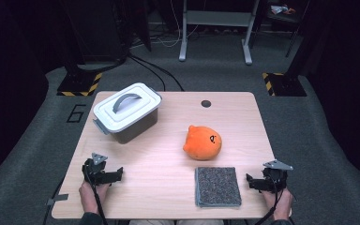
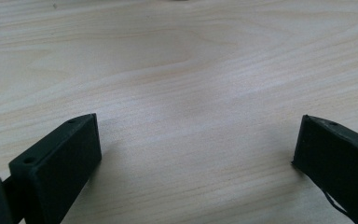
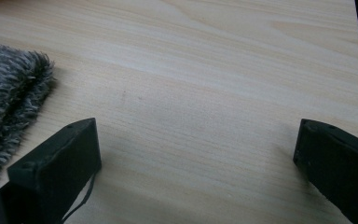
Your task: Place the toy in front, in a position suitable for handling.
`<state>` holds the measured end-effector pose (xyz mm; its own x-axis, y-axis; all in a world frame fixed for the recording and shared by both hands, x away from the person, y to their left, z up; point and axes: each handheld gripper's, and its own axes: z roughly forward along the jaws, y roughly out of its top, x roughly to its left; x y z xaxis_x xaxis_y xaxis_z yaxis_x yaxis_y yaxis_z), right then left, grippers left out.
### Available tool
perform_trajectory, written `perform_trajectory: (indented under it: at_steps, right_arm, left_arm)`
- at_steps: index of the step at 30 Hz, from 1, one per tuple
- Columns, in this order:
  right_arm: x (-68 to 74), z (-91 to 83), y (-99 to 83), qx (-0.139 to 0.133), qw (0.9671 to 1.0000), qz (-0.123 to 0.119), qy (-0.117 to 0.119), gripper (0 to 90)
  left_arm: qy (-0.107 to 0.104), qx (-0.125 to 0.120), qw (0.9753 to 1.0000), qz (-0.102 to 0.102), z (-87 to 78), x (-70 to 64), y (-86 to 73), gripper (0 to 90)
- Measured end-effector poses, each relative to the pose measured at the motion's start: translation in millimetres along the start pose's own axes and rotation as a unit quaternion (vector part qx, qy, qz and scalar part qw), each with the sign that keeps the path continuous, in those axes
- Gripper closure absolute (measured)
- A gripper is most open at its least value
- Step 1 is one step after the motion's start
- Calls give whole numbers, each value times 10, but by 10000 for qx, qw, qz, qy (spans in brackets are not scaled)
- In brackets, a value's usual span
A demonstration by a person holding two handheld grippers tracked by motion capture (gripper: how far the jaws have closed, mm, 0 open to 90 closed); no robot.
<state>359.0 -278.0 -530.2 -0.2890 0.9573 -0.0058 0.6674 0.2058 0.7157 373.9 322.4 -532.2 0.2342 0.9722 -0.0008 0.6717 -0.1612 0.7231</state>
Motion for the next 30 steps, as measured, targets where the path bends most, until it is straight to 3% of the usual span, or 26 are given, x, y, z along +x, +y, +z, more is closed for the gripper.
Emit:
perform_trajectory:
  at_steps: [30]
  right_arm:
    - [-4,0,9,9,10000,71,-15,6]
  left_arm:
    - [26,-20,10000,29,10,0,6,2]
